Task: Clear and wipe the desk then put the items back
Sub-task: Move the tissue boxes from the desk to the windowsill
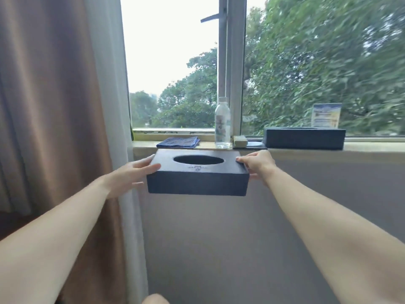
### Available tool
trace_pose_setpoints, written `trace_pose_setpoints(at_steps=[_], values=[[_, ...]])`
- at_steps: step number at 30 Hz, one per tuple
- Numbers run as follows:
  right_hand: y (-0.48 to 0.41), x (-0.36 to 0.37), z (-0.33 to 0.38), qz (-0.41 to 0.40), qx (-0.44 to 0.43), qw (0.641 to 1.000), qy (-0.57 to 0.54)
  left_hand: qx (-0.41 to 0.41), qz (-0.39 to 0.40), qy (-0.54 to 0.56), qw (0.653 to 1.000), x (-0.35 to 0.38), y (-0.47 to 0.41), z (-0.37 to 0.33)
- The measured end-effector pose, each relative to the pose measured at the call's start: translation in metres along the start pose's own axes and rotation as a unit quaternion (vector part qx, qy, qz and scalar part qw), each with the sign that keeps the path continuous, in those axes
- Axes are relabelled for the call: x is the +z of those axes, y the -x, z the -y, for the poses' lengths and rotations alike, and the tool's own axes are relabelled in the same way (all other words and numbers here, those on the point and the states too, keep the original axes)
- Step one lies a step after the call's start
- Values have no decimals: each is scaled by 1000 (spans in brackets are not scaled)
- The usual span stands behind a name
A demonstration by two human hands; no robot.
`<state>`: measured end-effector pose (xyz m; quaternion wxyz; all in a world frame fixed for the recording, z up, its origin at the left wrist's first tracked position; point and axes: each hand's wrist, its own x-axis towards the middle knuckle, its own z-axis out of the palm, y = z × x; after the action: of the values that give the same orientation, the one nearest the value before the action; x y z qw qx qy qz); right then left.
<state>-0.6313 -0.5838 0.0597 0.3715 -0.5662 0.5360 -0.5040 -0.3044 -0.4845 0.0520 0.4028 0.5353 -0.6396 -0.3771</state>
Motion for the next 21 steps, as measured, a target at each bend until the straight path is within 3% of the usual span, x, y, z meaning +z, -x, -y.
trace_pose_setpoints(at_steps=[2,7,13,21], values=[[-6,-33,4,-33,3,999,-11,20,56,23,998,20,-24,-13],[-16,-114,18,-105,-7,994,-17,122,98,-1,988,74,-72,-58],[-30,-193,50,-166,-43,985,-28,215,80,4,973,132,-120,-115],[-73,-238,68,-136,-95,980,-108,232,12,43,972,177,-190,-167]])
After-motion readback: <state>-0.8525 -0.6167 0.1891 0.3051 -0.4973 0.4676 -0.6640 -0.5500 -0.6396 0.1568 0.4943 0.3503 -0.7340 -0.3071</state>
